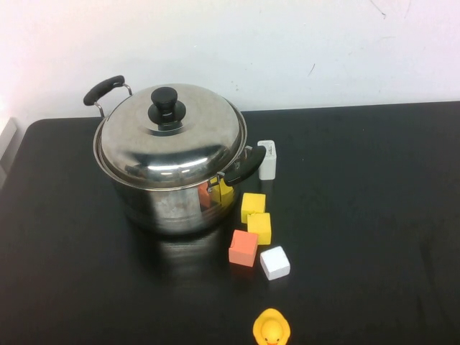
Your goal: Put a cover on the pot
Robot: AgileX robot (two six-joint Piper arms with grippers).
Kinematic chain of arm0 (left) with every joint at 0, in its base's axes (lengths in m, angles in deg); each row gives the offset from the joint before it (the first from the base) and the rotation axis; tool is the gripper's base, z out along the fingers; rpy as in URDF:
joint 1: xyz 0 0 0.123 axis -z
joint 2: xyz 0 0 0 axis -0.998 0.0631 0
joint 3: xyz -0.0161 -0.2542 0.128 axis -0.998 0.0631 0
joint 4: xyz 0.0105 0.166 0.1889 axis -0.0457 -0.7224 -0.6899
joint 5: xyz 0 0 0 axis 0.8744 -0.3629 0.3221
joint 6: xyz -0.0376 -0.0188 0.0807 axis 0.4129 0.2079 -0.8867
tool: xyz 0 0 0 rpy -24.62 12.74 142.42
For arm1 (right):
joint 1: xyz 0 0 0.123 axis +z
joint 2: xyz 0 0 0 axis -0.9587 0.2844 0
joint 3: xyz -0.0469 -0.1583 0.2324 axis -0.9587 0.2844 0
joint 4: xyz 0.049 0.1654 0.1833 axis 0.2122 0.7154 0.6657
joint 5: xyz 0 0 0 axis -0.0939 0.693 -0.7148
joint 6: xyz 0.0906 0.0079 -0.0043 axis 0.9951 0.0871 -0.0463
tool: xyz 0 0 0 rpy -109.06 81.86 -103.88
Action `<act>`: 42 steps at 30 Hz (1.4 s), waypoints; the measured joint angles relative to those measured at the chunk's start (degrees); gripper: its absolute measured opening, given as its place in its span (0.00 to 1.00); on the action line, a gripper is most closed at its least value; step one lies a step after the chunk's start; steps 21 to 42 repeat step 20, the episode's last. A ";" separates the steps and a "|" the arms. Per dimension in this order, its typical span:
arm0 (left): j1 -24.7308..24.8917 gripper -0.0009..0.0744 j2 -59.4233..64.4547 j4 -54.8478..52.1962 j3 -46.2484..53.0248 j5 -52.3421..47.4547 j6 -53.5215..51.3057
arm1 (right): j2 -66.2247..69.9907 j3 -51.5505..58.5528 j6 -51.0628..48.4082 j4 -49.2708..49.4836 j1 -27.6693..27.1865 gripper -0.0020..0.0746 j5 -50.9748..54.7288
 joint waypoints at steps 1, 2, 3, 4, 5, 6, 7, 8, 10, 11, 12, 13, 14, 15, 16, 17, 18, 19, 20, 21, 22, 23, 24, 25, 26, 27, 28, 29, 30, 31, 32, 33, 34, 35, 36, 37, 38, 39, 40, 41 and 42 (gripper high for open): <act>0.00 0.01 0.00 0.00 0.00 0.00 -0.11 | -1.35 0.25 0.75 -1.27 -2.17 0.02 1.58; 0.00 0.01 0.00 0.00 0.00 0.00 -0.13 | -2.52 0.40 1.28 -2.76 -4.09 0.02 2.35; 0.00 0.01 0.00 0.00 0.00 0.00 -0.13 | -3.20 0.66 1.96 -3.85 -5.43 0.02 2.50; 0.00 0.01 0.00 0.00 0.00 0.00 -0.13 | -3.62 1.06 2.54 -4.73 -6.82 0.02 2.50; 0.00 0.01 0.00 0.00 0.00 0.00 -0.13 | -3.76 1.50 3.00 -5.28 -7.61 0.02 2.50; 0.00 0.01 0.00 0.00 0.00 0.00 -0.13 | -4.00 1.94 3.44 -5.57 -8.18 0.02 2.39; 0.00 0.01 0.00 0.00 0.00 0.00 -0.13 | -4.00 2.15 3.73 -5.84 -8.31 0.02 2.39; 0.00 0.01 0.00 0.00 0.00 0.00 -0.13 | -4.00 2.14 3.82 -5.82 -8.31 0.02 2.24; 0.00 0.01 0.00 0.00 0.00 0.00 -0.13 | -4.00 2.14 3.96 -5.82 -7.69 0.02 2.24; 0.00 0.01 0.00 0.00 0.00 0.00 -0.13 | -4.00 2.14 4.00 -5.82 -7.02 0.02 2.24; 0.00 0.01 0.00 0.00 0.00 0.00 -0.13 | -4.00 2.14 4.11 -5.82 -6.36 0.02 2.46; 0.00 0.01 0.00 0.00 0.00 0.00 -0.13 | -4.00 2.14 4.59 -5.82 -5.45 0.02 2.76; 0.00 0.01 0.00 0.00 0.00 0.00 -0.13 | -4.00 2.14 5.37 -5.82 -4.51 0.02 3.21; 0.00 0.01 0.00 0.00 0.00 0.00 -0.13 | -4.00 2.02 6.03 -5.82 -3.82 0.02 3.41; 0.00 0.01 0.00 0.00 0.00 0.00 -0.13 | -4.00 2.03 6.87 -5.82 -3.10 0.02 3.53; 0.00 0.01 0.00 0.00 0.00 0.00 -0.13 | -4.00 2.03 7.39 -5.82 -2.65 0.02 3.53; 0.00 0.01 0.00 0.00 0.00 0.00 -0.13 | -4.00 2.03 7.73 -5.82 -2.39 0.02 3.53; 0.00 0.01 0.00 0.00 0.00 0.00 -0.13 | -4.00 2.03 8.03 -5.82 -2.30 0.02 3.53; 0.00 0.01 0.00 0.00 0.00 0.00 -0.13 | -4.00 2.03 8.12 -5.82 -2.30 0.02 3.53; 0.00 0.01 0.00 0.00 0.00 0.00 -0.13 | -4.00 2.03 8.12 -5.82 -2.30 0.02 3.53; 0.00 0.01 0.00 0.00 0.00 0.00 -0.13 | -4.00 2.03 8.12 -5.82 -2.30 0.02 3.53; 0.00 0.01 0.00 0.00 0.00 0.00 -0.13 | -4.00 2.03 8.12 -5.82 -2.30 0.02 3.53; 0.00 0.01 0.00 0.00 0.00 0.00 -0.13 | -4.00 2.03 8.12 -5.82 -2.30 0.02 3.53; 0.00 0.01 0.00 0.00 0.00 0.00 -0.13 | -4.00 2.03 8.12 -5.82 -2.30 0.02 3.53; 0.00 0.01 0.00 0.00 0.00 0.00 -0.13 | -4.00 2.03 8.12 -5.82 -2.30 0.02 3.53; 0.00 0.01 0.00 0.00 0.00 0.00 -0.13 | -4.00 2.03 8.12 -5.82 -2.30 0.02 3.53; 0.00 0.01 0.00 0.00 0.00 0.00 -0.13 | -4.00 2.03 8.12 -5.82 -2.30 0.02 3.53; 0.00 0.01 0.00 0.00 0.00 0.00 -0.13 | -4.00 2.03 8.12 -5.82 -2.30 0.02 3.53; 0.00 0.01 0.00 0.00 0.00 0.00 -0.13 | -4.00 2.03 8.12 -5.82 -2.30 0.02 3.53; 0.00 0.01 0.00 0.00 0.00 0.00 -0.13 | -4.00 2.03 8.12 -5.82 -2.30 0.02 3.53; 0.00 0.01 0.00 0.00 0.00 0.00 -0.13 | -4.00 2.03 8.12 -5.82 -2.30 0.02 3.53; 0.00 0.01 0.00 0.00 0.00 0.00 -0.13 | -4.00 2.03 8.12 -5.82 -2.30 0.02 3.53; 0.00 0.01 0.00 0.00 0.00 0.00 -0.13 | -4.00 2.03 8.12 -5.82 -2.30 0.02 3.53; 0.00 0.01 0.00 0.00 0.00 0.00 -0.13 | -4.00 2.03 8.12 -5.82 -2.30 0.02 3.53; 0.00 0.01 0.00 0.00 0.00 0.00 -0.13 | -4.00 2.03 8.12 -5.82 -2.30 0.02 3.53; 0.00 0.01 0.00 0.00 0.00 0.00 -0.13 | -4.00 2.03 8.12 -5.82 -2.30 0.02 3.53; 0.00 0.01 0.00 0.00 0.00 0.00 -0.13 | -4.00 2.03 8.12 -5.82 -2.30 0.02 3.53; 0.00 0.01 0.00 0.00 0.00 0.00 -0.13 | -4.00 2.03 8.12 -5.82 -2.30 0.02 3.53; 0.00 0.01 0.00 0.00 0.00 0.00 -0.13 | -4.00 2.03 8.12 -5.82 -2.30 0.02 3.53; 0.00 0.01 0.00 0.00 0.00 0.00 -0.13 | -4.00 2.03 8.12 -5.82 -2.30 0.02 3.53; 0.00 0.01 0.00 0.00 0.00 0.00 -0.13 | -4.00 2.03 8.12 -5.82 -2.30 0.02 3.53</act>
